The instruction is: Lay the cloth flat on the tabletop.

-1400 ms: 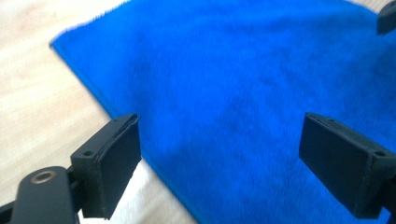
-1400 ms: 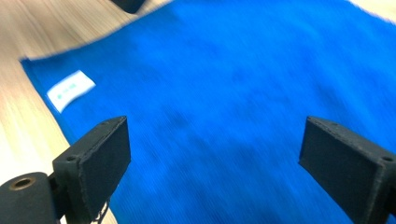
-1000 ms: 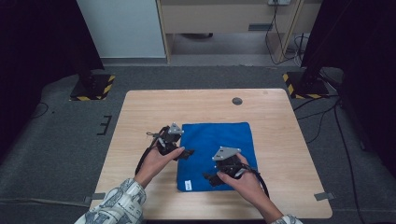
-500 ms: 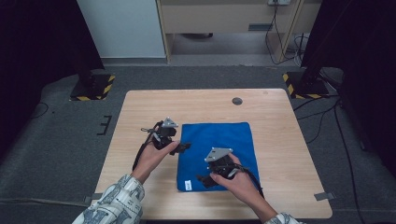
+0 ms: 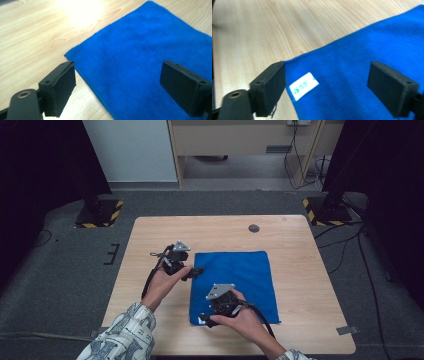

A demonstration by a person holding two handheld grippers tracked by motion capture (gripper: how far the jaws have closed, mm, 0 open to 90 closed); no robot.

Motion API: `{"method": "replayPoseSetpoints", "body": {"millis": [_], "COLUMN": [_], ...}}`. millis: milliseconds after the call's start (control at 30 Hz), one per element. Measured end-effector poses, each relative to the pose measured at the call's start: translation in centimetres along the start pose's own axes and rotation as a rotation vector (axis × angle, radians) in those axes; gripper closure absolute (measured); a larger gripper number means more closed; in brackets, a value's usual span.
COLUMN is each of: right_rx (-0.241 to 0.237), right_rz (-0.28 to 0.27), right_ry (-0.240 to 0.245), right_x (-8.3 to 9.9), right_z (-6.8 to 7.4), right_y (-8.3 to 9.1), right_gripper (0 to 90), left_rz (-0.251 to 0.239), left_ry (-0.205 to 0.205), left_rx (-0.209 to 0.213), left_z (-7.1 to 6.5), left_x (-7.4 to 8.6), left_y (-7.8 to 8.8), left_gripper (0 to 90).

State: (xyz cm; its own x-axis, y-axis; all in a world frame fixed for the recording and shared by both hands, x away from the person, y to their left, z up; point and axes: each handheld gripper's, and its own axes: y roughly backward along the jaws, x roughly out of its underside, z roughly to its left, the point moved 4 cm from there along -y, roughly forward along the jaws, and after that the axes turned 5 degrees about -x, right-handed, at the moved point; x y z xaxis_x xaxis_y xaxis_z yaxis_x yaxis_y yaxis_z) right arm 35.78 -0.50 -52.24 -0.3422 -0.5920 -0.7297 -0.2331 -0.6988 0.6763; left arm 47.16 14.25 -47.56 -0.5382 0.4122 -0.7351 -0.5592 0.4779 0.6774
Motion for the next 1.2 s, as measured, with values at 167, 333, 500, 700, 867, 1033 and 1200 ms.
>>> {"method": "replayPoseSetpoints", "body": {"millis": [167, 333, 500, 700, 867, 1033, 1200], "right_rx": [-0.015, -0.015, 0.009, 0.003, 0.000, -0.019, -0.051], "right_rz": [0.003, -0.001, -0.004, -0.006, -0.001, -0.003, 0.006], "right_ry": [0.019, 0.009, -0.020, -0.045, -0.057, -0.048, -0.022], "right_x": [-0.2, -0.7, -0.7, -0.4, -0.1, 0.1, 0.3], "right_z": [0.8, 1.1, 1.0, 1.2, 1.1, 1.4, 2.4], "right_y": [-0.5, -0.5, -0.1, 0.2, -0.1, -0.4, -1.1], "right_gripper": [21.1, 23.0, 26.1, 28.7, 33.9, 45.3, 58.3], "left_rz": [-0.011, -0.016, -0.016, -0.022, -0.017, -0.006, -0.008], "left_ry": [-0.009, -0.013, -0.008, -0.004, 0.002, -0.002, -0.004], "left_rx": [0.000, -0.002, -0.013, -0.021, -0.032, -0.042, -0.043], "left_z": [0.1, 0.3, 0.8, 1.0, 1.4, 1.6, 1.6], "left_x": [-0.5, -0.7, -0.7, -0.7, -0.6, -0.4, -0.3], "left_y": [0.3, 0.7, 1.1, 1.4, 1.1, 1.1, 1.3], "left_gripper": [12.5, 12.5, 12.5, 12.6, 12.9, 13.1, 13.2]}}
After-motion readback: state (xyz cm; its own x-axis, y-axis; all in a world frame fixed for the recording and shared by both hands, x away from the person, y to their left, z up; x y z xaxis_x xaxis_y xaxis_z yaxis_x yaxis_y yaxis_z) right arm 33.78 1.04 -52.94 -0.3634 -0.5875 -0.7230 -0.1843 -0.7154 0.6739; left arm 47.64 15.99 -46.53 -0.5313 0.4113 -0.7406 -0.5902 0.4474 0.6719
